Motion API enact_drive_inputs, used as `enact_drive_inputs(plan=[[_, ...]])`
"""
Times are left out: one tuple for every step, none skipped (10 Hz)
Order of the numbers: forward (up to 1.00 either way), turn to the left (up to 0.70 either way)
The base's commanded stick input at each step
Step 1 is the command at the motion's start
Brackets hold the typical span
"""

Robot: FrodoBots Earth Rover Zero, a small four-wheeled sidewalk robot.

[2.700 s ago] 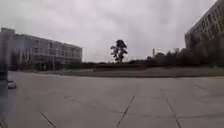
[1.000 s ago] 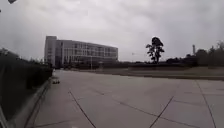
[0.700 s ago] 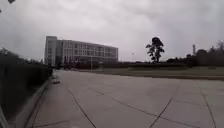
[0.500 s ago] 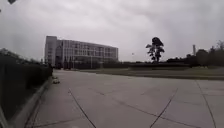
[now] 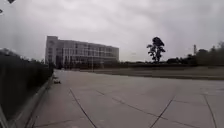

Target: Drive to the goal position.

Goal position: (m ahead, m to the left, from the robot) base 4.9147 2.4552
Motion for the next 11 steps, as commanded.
enact_drive_inputs(plan=[[0.09,0.71],[0.41,0.67],[0.67,0.38],[0.70,0.00],[0.70,0.00],[0.70,0.00],[0.70,0.00],[0.70,0.00],[0.70,0.00],[0.70,0.00],[0.70,0.00]])
